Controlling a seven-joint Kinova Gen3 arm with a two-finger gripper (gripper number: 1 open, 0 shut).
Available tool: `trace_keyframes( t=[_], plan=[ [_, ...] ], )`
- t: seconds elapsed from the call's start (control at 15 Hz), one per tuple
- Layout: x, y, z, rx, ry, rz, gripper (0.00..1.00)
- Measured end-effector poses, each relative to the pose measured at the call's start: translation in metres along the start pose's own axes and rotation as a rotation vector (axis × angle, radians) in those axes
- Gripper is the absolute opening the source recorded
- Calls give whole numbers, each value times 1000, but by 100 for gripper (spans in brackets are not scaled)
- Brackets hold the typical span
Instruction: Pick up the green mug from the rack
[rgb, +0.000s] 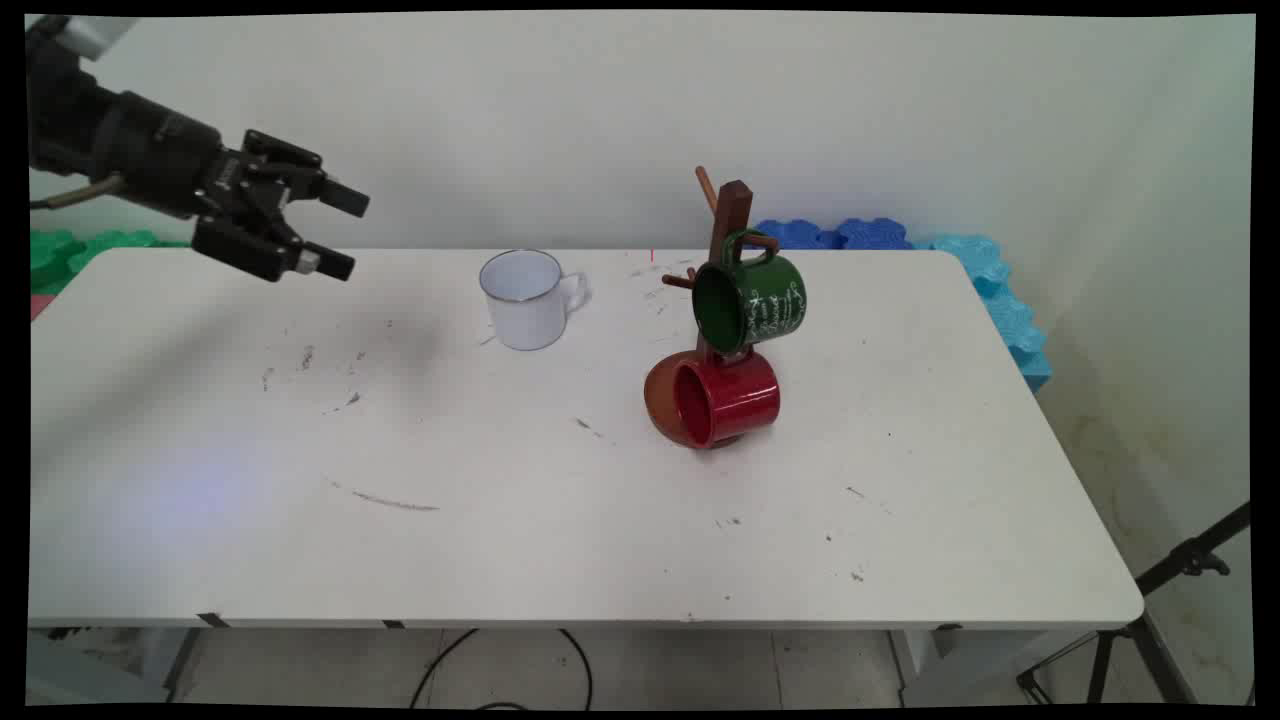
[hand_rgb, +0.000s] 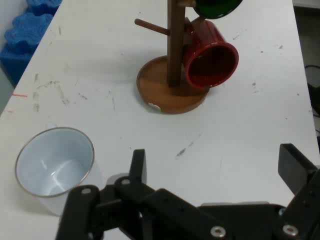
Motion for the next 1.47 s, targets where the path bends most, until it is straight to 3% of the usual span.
trace_keyframes(
  t=[0.53,1.0,1.47],
  plan=[
    [35,4,41,-16,31,-72,100],
    [86,41,100,-33,64,-189,100],
    [105,73,178,-4,63,-309,100]
  ],
)
